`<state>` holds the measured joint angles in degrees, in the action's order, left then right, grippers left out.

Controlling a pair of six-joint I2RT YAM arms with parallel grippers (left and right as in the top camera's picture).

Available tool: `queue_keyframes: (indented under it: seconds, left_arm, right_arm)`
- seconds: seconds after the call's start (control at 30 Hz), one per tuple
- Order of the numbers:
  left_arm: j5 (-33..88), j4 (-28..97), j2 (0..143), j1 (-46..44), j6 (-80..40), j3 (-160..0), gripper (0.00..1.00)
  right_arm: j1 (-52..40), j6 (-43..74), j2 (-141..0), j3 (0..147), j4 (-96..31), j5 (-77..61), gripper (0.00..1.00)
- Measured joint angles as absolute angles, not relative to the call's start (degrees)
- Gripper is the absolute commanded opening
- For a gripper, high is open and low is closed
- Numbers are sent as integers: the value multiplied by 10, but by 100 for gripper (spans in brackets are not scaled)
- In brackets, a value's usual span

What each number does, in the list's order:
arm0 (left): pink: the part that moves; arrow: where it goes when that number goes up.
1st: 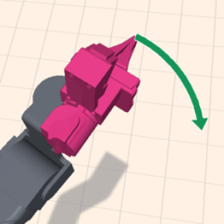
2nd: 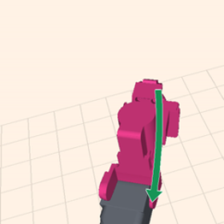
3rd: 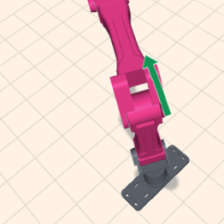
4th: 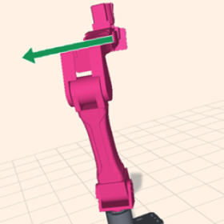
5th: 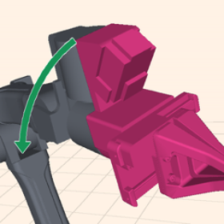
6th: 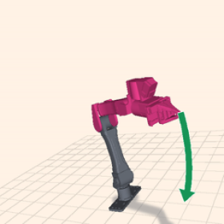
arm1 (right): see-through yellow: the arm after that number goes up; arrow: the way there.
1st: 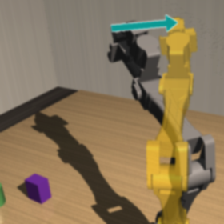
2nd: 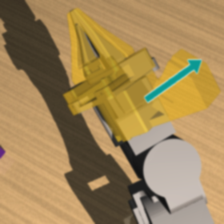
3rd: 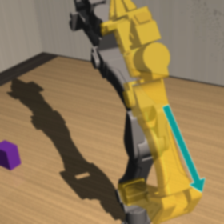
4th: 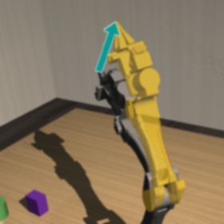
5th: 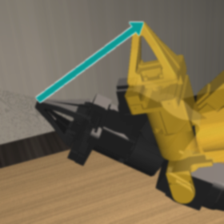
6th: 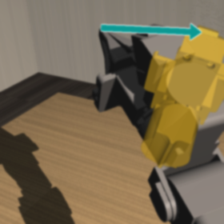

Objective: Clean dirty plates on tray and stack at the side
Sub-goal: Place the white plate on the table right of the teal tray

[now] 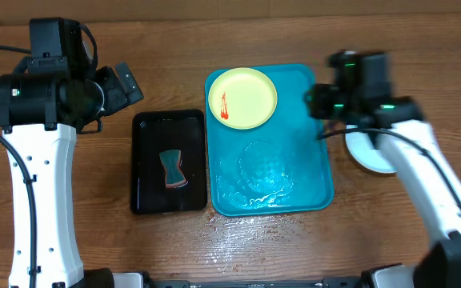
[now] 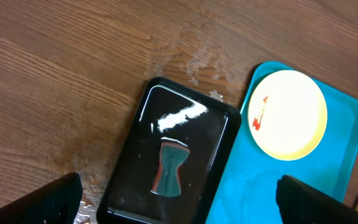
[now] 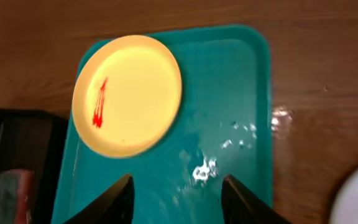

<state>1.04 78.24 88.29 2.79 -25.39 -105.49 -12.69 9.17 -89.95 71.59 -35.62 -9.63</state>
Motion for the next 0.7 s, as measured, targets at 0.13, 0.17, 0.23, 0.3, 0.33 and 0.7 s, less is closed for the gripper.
queue_keyframes:
  seconds: [0.13,0.17,0.23,0.3,0.33,0.7]
  left_arm:
    - [10,782,883,28,-254,-1055,100]
    - [10,782,883,28,-254,-1055,100]
    - [10,782,883,28,-254,-1055,100]
    - [10,782,883,28,-254,-1055,100]
    - [10,782,883,28,-254,-1055,100]
    - [10,782,883,28,-254,-1055,100]
  right_arm:
    - [-183,90,-970,716,-247,-19,51]
    - [-190,89,-991,716,-218,-6,53]
    - [-196,88,-1031,716,-174,12,57]
    - [-197,86,-1065,716,-138,23,58]
    - [-196,87,-1084,716,-120,27,58]
    - [-196,90,-1197,716,-53,29,14]
